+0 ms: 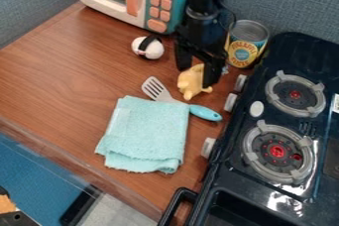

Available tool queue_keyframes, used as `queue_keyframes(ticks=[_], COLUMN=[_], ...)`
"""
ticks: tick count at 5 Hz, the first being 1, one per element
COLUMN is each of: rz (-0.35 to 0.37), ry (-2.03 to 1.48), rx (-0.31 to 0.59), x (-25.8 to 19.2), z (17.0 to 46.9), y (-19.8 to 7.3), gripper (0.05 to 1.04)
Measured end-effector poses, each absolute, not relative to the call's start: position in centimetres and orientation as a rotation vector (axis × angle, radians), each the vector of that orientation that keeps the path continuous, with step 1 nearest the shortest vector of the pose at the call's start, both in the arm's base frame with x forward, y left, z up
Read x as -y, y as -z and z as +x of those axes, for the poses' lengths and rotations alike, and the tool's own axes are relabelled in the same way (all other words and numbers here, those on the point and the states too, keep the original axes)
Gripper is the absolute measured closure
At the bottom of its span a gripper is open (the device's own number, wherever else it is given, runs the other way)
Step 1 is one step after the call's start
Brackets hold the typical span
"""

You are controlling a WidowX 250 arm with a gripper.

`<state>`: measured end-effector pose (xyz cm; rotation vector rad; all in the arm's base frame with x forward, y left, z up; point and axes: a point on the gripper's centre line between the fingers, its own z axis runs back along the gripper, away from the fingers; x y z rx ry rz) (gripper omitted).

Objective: Move the yellow object to the left side of the table, below the microwave

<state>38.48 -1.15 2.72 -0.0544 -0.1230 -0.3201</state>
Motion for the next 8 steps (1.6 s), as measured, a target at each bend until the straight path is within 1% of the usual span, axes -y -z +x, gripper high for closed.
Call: queue_keyframes(ticks=[1,2,3,4,5,6,7,8], rz=[-0.066,-0.036,-0.030,-0.022,0.030,0.058,0.074,0.108], ry=[0.335,0.324,0.310,0.278,0.240,0.142,0.033,-0.100], rx=[0.091,0.088,0.099,0.086,0.118,0.125,0.116,0.117], x=[1.6,1.1,0.8,-0.7,-3.2,-6.8,-10.3,-15.1], z=[39.1,39.4,39.3,38.2,37.4,35.7,34.0,32.5], y=[-0.9,-0.8,-0.7,-1.3,-3.5,-4.8,-5.0,-4.8], gripper=[0.115,0.392,0.599,0.650,0.651,0.651,0.650,0.651])
